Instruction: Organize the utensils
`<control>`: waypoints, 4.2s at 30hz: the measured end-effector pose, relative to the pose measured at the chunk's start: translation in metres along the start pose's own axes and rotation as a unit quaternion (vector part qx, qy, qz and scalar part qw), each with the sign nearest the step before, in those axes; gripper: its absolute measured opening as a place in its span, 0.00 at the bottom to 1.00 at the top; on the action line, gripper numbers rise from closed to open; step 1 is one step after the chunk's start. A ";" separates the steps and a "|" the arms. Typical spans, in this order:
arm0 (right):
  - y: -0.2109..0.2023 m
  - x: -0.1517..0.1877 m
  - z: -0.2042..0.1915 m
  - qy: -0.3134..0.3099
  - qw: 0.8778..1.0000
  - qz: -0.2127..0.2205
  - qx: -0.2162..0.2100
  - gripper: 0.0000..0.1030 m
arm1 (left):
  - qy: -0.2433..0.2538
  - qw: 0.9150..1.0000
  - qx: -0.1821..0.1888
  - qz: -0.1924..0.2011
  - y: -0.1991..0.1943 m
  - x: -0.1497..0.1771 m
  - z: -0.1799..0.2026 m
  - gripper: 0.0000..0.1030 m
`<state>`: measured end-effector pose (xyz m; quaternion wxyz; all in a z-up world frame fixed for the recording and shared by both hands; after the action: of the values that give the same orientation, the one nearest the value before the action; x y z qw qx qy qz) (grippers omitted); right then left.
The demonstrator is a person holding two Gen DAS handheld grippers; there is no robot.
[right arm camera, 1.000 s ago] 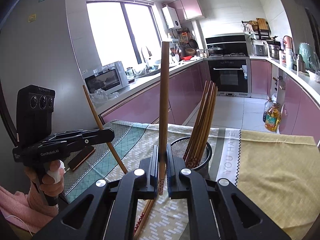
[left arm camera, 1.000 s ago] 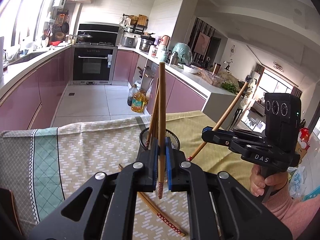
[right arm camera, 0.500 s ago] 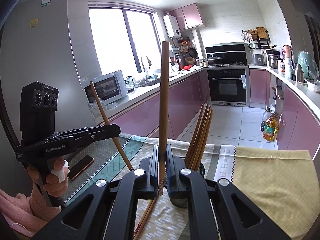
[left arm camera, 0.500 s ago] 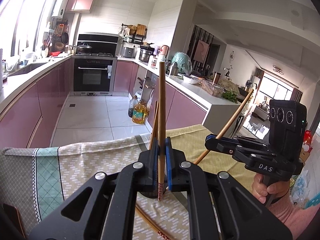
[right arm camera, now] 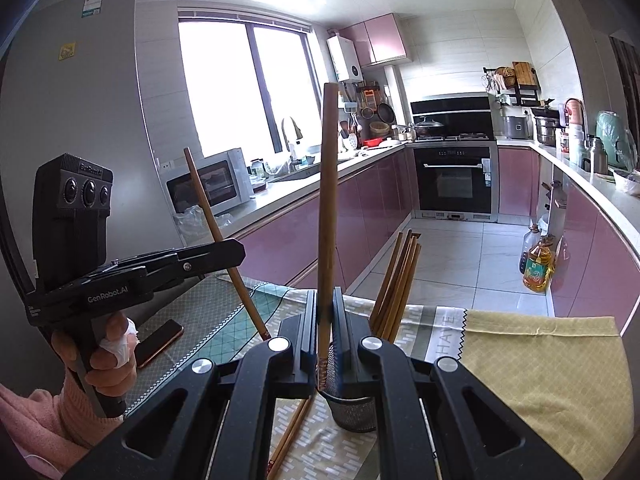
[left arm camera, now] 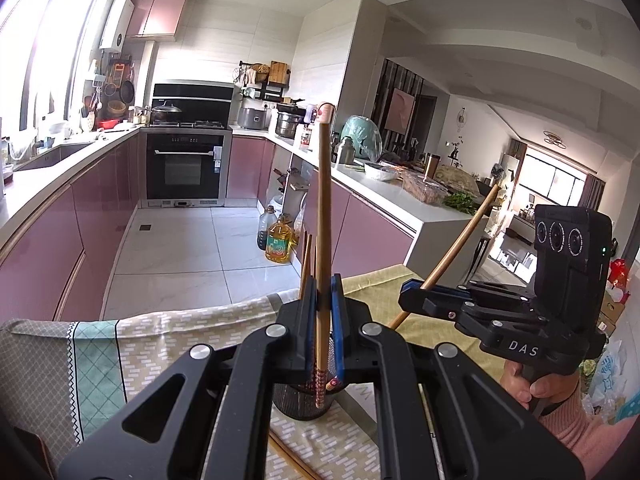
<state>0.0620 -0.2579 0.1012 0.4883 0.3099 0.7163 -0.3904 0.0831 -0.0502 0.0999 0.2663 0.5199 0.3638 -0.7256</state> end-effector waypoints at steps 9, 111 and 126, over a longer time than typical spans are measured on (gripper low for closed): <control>0.004 -0.004 0.002 -0.003 1.000 -0.001 0.004 0.06 | 0.012 1.000 -0.011 0.014 0.008 -0.008 0.007 0.07; 0.074 0.041 0.028 0.034 0.994 -0.103 0.017 0.06 | 0.019 0.994 -0.035 -0.107 0.086 0.029 -0.008 0.07; 0.084 0.042 0.038 0.050 0.993 -0.105 0.028 0.07 | 0.022 0.992 -0.035 -0.119 0.106 0.034 -0.007 0.08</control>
<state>0.1350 -0.2457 0.0316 0.3989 0.2657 0.7573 -0.4436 0.1577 -0.1078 0.0393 0.1877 0.4790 0.4543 -0.7273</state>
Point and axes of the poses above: each gripper's, at about its wrist camera, not at the fingertips, and y roughly the way its jaws point, z to its right, x to its underside, the point moved 1 cm from there along y, roughly the way its jaws point, and after that the axes turned 8 degrees about z, right-handed, at the moved point
